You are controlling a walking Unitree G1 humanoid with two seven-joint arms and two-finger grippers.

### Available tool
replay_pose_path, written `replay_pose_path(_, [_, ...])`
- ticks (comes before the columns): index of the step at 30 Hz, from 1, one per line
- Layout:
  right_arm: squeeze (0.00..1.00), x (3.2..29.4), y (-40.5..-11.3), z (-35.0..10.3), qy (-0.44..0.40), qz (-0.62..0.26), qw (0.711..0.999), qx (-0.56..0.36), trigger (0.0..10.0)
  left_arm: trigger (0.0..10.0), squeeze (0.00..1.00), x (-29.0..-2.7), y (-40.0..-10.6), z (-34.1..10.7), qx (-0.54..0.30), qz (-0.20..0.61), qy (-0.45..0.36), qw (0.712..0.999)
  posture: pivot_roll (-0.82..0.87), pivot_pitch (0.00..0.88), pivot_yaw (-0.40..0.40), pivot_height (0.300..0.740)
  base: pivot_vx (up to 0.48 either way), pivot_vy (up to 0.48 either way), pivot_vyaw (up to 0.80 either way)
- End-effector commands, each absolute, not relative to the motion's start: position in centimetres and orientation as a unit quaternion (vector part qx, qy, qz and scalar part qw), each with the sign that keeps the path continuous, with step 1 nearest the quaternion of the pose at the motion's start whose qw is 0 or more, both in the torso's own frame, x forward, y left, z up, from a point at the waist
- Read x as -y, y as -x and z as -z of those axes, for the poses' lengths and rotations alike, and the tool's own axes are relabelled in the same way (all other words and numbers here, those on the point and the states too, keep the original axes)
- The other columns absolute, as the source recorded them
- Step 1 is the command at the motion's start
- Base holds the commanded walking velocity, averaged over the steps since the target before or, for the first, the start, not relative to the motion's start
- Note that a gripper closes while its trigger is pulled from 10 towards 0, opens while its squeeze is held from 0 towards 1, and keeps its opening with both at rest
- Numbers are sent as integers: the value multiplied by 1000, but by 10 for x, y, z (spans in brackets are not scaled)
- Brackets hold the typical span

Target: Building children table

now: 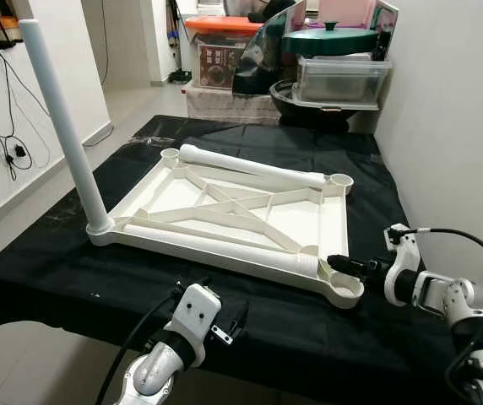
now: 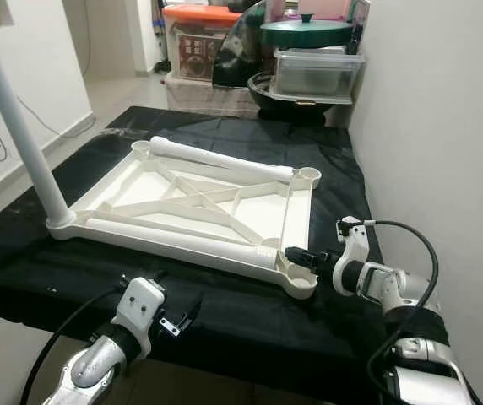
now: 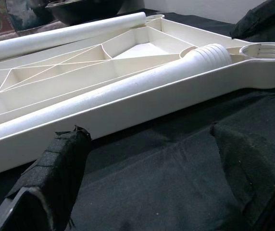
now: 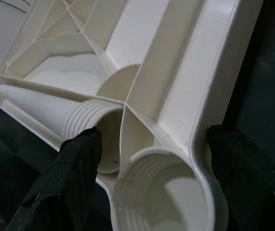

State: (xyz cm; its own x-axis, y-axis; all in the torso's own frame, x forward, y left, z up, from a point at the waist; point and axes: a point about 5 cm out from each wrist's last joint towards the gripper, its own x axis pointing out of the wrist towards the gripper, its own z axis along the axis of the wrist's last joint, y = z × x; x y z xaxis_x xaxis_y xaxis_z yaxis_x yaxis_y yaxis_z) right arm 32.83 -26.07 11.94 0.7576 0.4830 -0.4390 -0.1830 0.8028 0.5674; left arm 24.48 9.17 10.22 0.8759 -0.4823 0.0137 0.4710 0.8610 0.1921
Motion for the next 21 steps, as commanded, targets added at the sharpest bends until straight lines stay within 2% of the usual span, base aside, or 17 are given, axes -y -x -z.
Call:
replay_pose_path(1, [0, 250, -331, -121, -267, -213, 892, -296, 10000, 10000, 0, -90, -244, -104, 30, 251, -90, 963, 152, 0, -59, 740, 0, 0, 0])
replay_pose_path(4, [0, 248, -333, -125, -271, -218, 892, -287, 10000, 10000, 0, -90, -244, -104, 31, 251, -90, 963, 154, 0, -60, 740, 0, 0, 0])
replay_pose_path(9, [0, 254, -340, -130, -267, -178, 907, -273, 10000, 10000, 0, -90, -244, -105, 32, 251, -91, 963, 154, 0, -59, 740, 0, 0, 0])
replay_pose_path(14, [0, 260, -347, -138, -227, -161, 932, -234, 10000, 10000, 0, -90, -245, -104, 32, 252, -90, 963, 152, 0, -60, 740, 0, 0, 0])
replay_pose_path(16, [0, 255, -348, -145, -218, -197, 934, -205, 10000, 10000, 0, -91, -245, -104, 32, 252, -91, 963, 154, 0, -62, 740, 0, 0, 0])
replay_pose_path(18, [0, 255, -348, -145, -218, -197, 934, -205, 10000, 10000, 0, -91, -245, -104, 32, 252, -91, 963, 154, 0, -62, 740, 0, 0, 0])
replay_pose_path(21, [0, 237, -339, -158, -240, -306, 906, -167, 10000, 10000, 0, -91, -245, -104, 32, 252, -91, 963, 152, 0, -58, 740, 0, 0, 0])
